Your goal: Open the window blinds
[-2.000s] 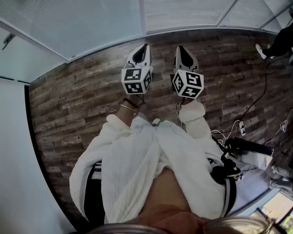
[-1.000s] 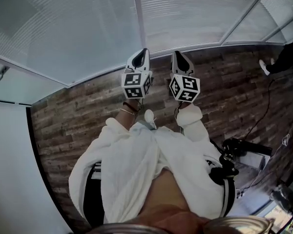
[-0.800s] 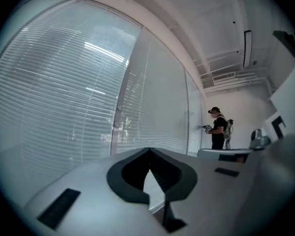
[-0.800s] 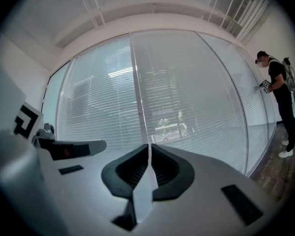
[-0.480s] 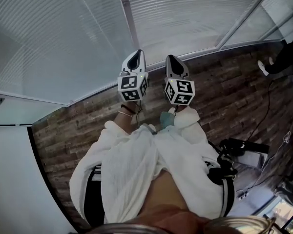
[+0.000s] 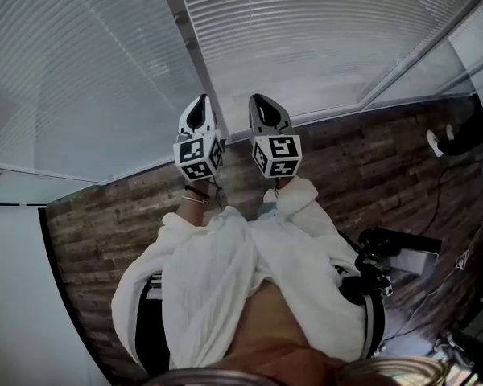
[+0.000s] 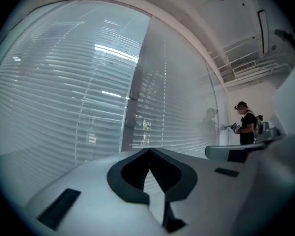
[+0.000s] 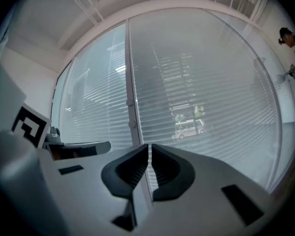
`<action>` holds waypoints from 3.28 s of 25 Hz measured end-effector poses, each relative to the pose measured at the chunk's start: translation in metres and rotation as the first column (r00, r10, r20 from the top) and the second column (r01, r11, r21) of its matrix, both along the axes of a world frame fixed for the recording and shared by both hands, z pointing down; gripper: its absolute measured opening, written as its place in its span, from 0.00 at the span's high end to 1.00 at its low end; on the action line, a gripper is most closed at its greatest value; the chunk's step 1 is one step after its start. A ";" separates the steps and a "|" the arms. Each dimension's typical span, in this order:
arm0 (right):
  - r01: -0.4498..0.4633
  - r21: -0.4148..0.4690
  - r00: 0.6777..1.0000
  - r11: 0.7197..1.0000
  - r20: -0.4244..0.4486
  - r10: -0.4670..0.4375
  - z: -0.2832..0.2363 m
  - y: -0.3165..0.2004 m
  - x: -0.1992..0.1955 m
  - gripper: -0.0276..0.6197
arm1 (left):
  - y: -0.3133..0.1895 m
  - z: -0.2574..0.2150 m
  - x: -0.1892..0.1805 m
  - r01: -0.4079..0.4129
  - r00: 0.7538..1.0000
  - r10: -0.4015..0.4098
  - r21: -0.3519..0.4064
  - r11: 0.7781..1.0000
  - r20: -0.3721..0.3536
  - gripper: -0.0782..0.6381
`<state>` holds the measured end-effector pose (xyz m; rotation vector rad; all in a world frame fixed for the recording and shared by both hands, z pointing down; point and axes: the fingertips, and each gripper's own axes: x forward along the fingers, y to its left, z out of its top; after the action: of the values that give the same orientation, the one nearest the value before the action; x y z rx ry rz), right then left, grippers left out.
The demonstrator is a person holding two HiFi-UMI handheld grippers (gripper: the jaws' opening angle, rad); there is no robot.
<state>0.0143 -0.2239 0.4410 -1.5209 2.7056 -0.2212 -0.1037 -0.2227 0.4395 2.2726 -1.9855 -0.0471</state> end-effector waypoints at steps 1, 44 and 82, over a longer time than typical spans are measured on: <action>0.031 0.015 0.999 0.999 -0.010 -0.030 -0.007 -0.006 -0.008 0.94 | -0.003 -0.007 -0.010 0.034 0.999 -0.034 0.016 0.999 -0.002 0.89; 0.017 -0.054 0.998 0.998 -0.052 -0.020 -0.042 -0.145 -0.165 0.75 | -0.049 -0.016 -0.146 0.165 0.986 -0.164 0.042 0.985 -0.024 0.89; -0.051 0.118 0.997 0.992 -0.048 0.057 -0.055 -0.143 -0.166 0.75 | -0.068 -0.026 -0.144 0.213 0.977 -0.212 0.096 0.972 -0.020 0.89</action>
<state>-0.1513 -0.3673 0.3861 -1.5850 2.6581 -0.0220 -0.2481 -0.2911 0.4130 2.0982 -2.2608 -0.1785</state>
